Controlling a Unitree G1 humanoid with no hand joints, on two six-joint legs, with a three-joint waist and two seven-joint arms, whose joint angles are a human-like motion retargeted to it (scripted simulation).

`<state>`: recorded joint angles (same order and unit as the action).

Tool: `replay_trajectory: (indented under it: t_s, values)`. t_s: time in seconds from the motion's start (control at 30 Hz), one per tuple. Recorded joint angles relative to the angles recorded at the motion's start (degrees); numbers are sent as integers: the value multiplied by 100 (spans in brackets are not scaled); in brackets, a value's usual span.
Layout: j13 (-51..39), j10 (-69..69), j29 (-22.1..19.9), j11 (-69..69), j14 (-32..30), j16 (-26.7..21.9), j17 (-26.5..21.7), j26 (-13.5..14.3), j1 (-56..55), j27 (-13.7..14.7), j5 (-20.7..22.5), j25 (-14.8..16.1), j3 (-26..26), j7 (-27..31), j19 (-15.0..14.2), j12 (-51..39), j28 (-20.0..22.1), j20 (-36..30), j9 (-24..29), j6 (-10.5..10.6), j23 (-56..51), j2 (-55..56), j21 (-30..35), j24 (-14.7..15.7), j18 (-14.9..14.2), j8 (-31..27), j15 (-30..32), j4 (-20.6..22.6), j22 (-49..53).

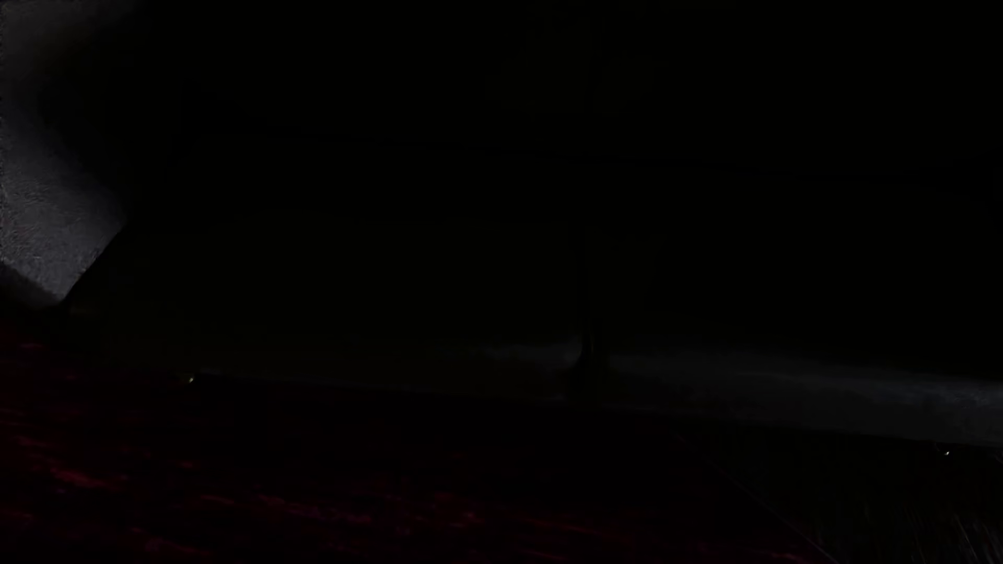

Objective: Head to the sofa

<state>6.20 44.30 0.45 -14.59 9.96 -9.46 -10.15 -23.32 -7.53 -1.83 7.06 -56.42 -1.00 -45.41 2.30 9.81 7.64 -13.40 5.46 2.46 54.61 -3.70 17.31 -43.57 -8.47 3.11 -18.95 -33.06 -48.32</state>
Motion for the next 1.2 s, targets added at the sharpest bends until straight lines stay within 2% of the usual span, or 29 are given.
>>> replay_trajectory:
  t_s: [0.07, 0.1, 0.13, 0.17, 0.2, 0.23, 0.27, 0.3, 0.37, 0.4, 0.47, 0.5, 0.6, 0.63, 0.7, 0.77, 0.83, 0.87, 0.93, 1.03, 1.07, 1.1, 1.13, 1.17, 1.2]
  values:
    - [-316, 24, -322, -37, 208, -101, 59, 135, -315, -125, 182, 252, 101, 1662, 95, -203, -634, -306, -4, 43, -75, 18, -224, -312, 98, -259, 33, 404, -425]
    - [-463, -43, -463, -32, 552, -118, 119, 236, -444, -239, 245, 382, 137, 2577, 133, -290, -799, -466, -10, 64, -120, 29, -367, -502, 238, -357, 70, 861, -473]
    - [-592, -183, -584, -34, 927, -99, 192, 319, -482, -333, 292, 525, 147, 3287, 165, -350, -807, -534, -25, 82, -181, 65, -504, -627, 263, -418, 108, 1362, -401]
    - [-702, -393, -658, -30, 1219, -37, 258, 372, -434, -372, 323, 671, 135, 3571, 194, -380, -696, -487, -48, 98, -250, 118, -593, -644, 267, -439, 144, 1736, -236]
    - [-793, -632, -665, -5, 1388, 57, 303, 415, -350, -345, 344, 787, 112, 3498, 219, -393, -531, -385, -73, 109, -319, 172, -597, -583, 277, -460, 179, 1999, -20]
    - [-864, -823, -622, 37, 1481, 147, 312, 485, -234, -262, 374, 847, 78, 3123, 248, -416, -376, -317, -99, 119, -386, 218, -509, -502, 371, -507, 216, 2212, 192]
    - [-905, -862, -590, 47, 1474, 207, 295, 588, -268, -161, 407, 836, 73, 3275, 272, -475, -275, -338, -111, 120, -459, 255, -355, -447, 630, -569, 230, 2492, 351]
    - [-912, -873, -597, 64, 1378, 243, 270, 708, -324, -90, 419, 775, 68, 3431, 306, -578, -248, -455, -117, 116, -531, 271, -182, -428, 729, -565, 239, 2580, 429]
    - [-889, -420, -537, -38, 1260, 196, 373, 919, -537, -116, 431, 694, 31, 3484, 378, -789, -442, -852, -100, 87, -511, 288, 61, -503, 617, -456, 193, 2494, 486]
    - [-838, -113, -375, -142, 1240, 114, 448, 994, -649, -158, 431, 717, 5, 3495, 409, -931, -571, -1100, -87, 76, -456, 291, 92, -613, 572, -407, 142, 2445, 473]
    - [-698, 235, -59, -255, 1069, 1, 580, 1025, -737, -230, 375, 749, -33, 3553, 353, -1149, -639, -1480, -73, 84, -404, 236, 56, -978, 531, -350, 63, 2465, 446]
    - [-637, 350, -16, -285, 923, 58, 636, 986, -747, -273, 340, 748, -45, 3586, 332, -1184, -647, -1432, -67, 93, -440, 186, 31, -1005, 470, -351, 39, 2494, 425]
    - [-374, 810, -278, -345, 783, 255, 622, 975, -891, -339, 261, 739, -48, 4021, 297, -1024, -592, -789, -47, 113, -435, 73, -95, -527, -225, -362, -16, 2656, 532]
    - [-297, 875, -330, -356, 969, 222, 625, 974, -936, -396, 248, 786, -39, 4294, 284, -963, -524, -679, -45, 119, -379, 73, -177, -517, -266, -377, -22, 2769, 561]
    - [-233, 533, -371, -295, 1395, 137, 543, 911, -916, -469, 221, 793, -22, 4444, 248, -834, -417, -538, -63, 137, -185, 100, -208, -621, 210, -449, 20, 2805, 535]
    - [-260, -309, -349, -163, 1661, 91, 338, 847, -738, -478, 193, 531, 9, 4517, 214, -709, -472, -389, -96, 140, 61, 120, 17, -596, 654, -581, 108, 2890, 327]
    - [-285, -1157, -245, -52, 1271, 4, 185, 791, -495, -492, 171, 404, 30, 4718, 179, -668, -652, -448, -133, 128, 201, 143, 111, -668, 518, -684, 184, 3085, -46]
    - [-286, -1488, -241, 49, 962, -24, 124, 769, -366, -492, 141, 419, 29, 4663, 161, -682, -765, -572, -154, 119, 207, 131, 90, -789, 779, -720, 243, 3126, -255]
    - [-272, -2012, -326, 199, 712, -11, -17, 720, -160, -431, 55, 510, 23, 4507, 128, -672, -969, -777, -193, 79, 218, 108, -14, -979, 865, -760, 341, 3167, -515]
    - [-318, -2639, -438, 132, 382, 115, -51, 773, 94, -460, -118, 581, 26, 4430, 71, -555, -936, -762, -222, -13, 195, 196, -124, -891, 847, -787, 360, 3324, -436]
    - [-343, -2826, -496, 0, 293, 150, -36, 837, 156, -382, -167, 626, 35, 4395, 49, -513, -862, -748, -223, -40, 143, 296, -152, -837, 847, -796, 332, 3372, -335]
    - [-387, -2953, -718, -224, 248, 185, -47, 887, 181, -301, -201, 538, 47, 4355, 30, -491, -803, -742, -214, -65, 54, 452, -73, -785, 849, -794, 270, 3406, -228]
    - [-454, -2976, -1171, -598, 252, 221, -80, 912, 150, -340, -217, 246, 59, 4308, 8, -492, -757, -757, -188, -91, -69, 691, 129, -754, 840, -790, 184, 3427, -124]
    - [-523, -2880, -1662, -1148, 300, 255, -85, 934, 59, -543, -233, -67, 72, 4248, -8, -501, -716, -795, -141, -124, -200, 1020, 315, -743, 823, -785, 98, 3451, -22]
    - [-580, -2756, -1947, -1815, 356, 262, 48, 969, -35, -775, -265, -120, 87, 4175, -156, -459, -684, -842, -81, -163, -271, 1411, 341, -741, 802, -737, 129, 3469, 142]
